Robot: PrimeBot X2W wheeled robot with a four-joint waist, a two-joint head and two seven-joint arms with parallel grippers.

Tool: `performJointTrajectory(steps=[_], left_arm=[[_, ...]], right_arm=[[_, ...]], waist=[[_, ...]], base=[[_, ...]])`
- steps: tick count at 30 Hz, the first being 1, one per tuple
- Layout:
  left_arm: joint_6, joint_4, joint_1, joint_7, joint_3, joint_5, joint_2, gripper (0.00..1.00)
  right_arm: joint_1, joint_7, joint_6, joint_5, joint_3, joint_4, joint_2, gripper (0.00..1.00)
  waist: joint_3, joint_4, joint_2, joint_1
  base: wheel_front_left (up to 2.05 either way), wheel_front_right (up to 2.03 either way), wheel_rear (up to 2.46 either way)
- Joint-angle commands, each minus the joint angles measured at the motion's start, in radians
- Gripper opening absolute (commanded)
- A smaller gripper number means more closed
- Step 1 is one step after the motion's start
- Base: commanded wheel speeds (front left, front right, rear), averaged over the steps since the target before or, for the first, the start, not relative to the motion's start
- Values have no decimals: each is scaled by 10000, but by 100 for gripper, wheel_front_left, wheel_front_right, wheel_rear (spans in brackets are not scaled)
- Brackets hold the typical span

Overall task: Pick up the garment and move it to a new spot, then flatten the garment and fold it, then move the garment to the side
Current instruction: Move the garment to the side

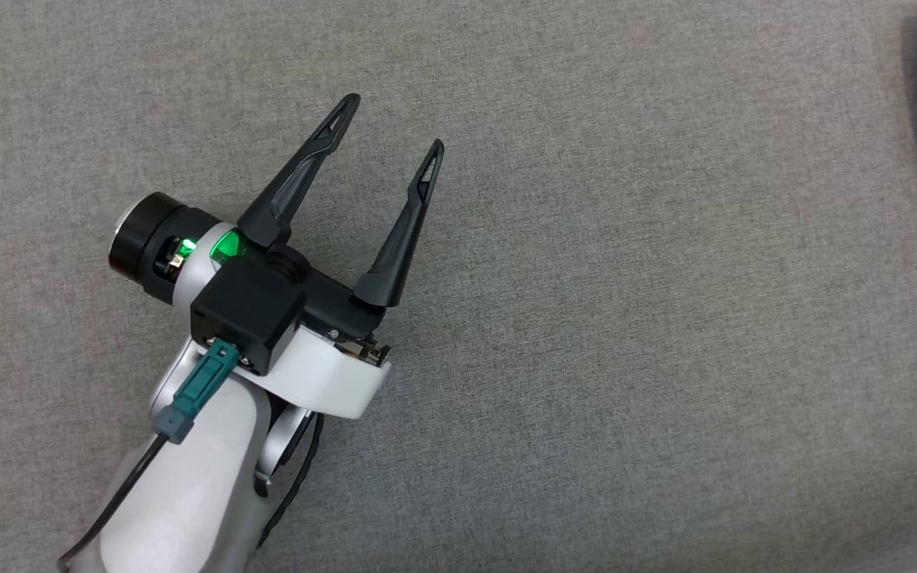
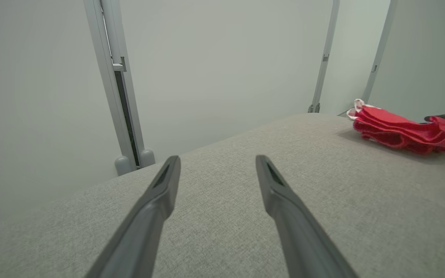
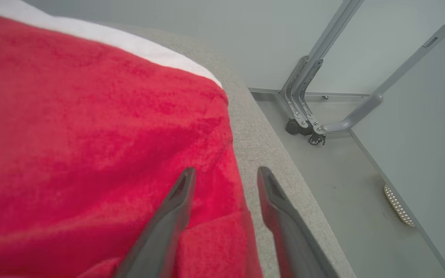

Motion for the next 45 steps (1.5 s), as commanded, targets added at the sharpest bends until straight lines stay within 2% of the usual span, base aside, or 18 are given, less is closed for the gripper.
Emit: performJointTrajectory(steps=[1, 6, 10, 17, 23, 27, 41, 45], left_arm=[[21, 29, -138, -37, 30, 11, 82, 100], [115, 292, 108, -127, 123, -124, 149, 100], [201, 512, 338, -211, 177, -261, 172, 100], [450, 835, 984, -390, 367, -574, 151, 100], [682, 988, 1460, -551, 557, -835, 89, 100], [817, 1148, 1798, -648, 652, -986, 50, 100], [1278, 1910, 3011, -892, 1125, -1565, 0, 100], [1357, 2206, 3373, -971, 1306, -1763, -54, 100]], right_arm=[[60, -94, -20, -48, -140, 116, 31, 100], [700, -89, -20, -198, -1164, -577, 442, 100], [1641, -92, -20, -636, -2220, -1752, 974, 100], [3478, -76, -20, -1700, -3508, -4153, 2404, 100], [4523, -77, -20, -2389, -3607, -5638, 3331, 100], [5152, -76, -20, -2716, -3323, -6514, 3848, 100], [6809, 701, -20, -3338, -2572, -8665, 4577, 100], [7237, 907, -20, -3373, -2643, -8888, 4739, 100]], waist=[[-10, -80, 0, 0], [-381, -359, 0, 0], [-886, -545, 0, 0], [-1732, -643, 0, 0], [-2259, -443, 0, 0], [-2667, -100, 0, 0], [-4007, 1800, 0, 0], [-4498, 2026, 0, 0]], base=[[0, 0, 0], [0, 0, 0], [0, 0, 0], [0, 0, 0], [0, 0, 0], [0, 0, 0], [0, 0, 0], [0, 0, 0]])
